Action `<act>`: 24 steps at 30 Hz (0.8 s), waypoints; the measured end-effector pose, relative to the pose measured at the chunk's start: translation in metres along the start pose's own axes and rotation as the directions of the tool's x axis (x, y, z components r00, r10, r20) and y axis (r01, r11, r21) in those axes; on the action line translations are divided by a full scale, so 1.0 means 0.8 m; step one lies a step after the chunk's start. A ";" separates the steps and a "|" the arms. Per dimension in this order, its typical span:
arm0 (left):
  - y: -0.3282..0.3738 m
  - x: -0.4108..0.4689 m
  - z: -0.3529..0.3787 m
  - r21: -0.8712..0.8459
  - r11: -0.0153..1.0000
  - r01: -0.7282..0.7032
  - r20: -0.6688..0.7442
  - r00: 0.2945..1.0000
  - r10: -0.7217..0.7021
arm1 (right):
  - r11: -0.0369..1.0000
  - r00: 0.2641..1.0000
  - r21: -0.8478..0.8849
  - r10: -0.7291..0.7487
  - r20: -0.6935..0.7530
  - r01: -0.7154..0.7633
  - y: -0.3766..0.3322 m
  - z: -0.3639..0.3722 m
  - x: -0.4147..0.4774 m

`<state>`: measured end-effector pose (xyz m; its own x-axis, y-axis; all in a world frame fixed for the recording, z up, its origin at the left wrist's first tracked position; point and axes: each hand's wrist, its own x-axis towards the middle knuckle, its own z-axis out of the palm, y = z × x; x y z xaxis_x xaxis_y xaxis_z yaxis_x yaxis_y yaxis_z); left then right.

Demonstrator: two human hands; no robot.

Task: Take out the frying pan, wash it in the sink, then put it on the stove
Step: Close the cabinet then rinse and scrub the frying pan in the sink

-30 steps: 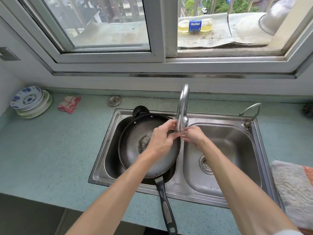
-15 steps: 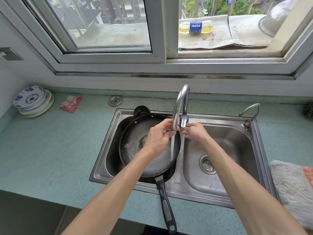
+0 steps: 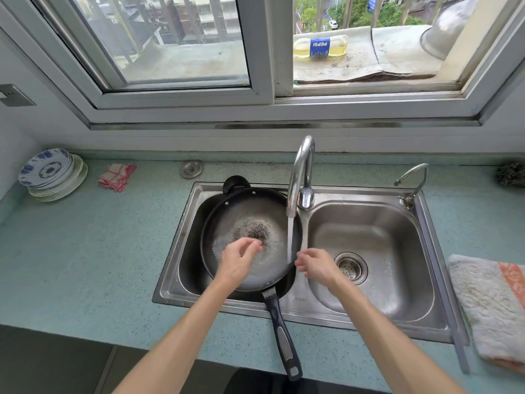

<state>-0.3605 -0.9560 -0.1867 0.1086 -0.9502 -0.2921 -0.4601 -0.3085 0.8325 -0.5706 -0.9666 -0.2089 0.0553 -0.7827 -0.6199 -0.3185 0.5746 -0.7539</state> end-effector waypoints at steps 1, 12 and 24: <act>-0.016 -0.003 -0.003 0.054 0.998 0.033 -0.004 0.999 -0.033 | 0.998 1.000 -0.055 0.009 0.016 -0.008 0.015 0.007 -0.005; -0.156 0.007 -0.050 0.428 0.876 0.224 -0.170 0.971 -0.165 | 0.880 0.999 -0.474 0.029 -0.019 -0.034 0.067 0.101 -0.071; -0.198 0.074 -0.066 0.049 0.899 0.434 -0.067 0.900 -0.431 | 0.853 0.961 -0.483 0.071 -0.268 -0.198 0.087 0.160 -0.107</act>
<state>-0.2347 -0.9659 -0.3106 0.3547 -0.7250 -0.5904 -0.4096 -0.6882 0.5989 -0.4767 -0.8293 -0.2361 -0.2234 -0.7753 -0.5908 -0.7399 0.5295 -0.4150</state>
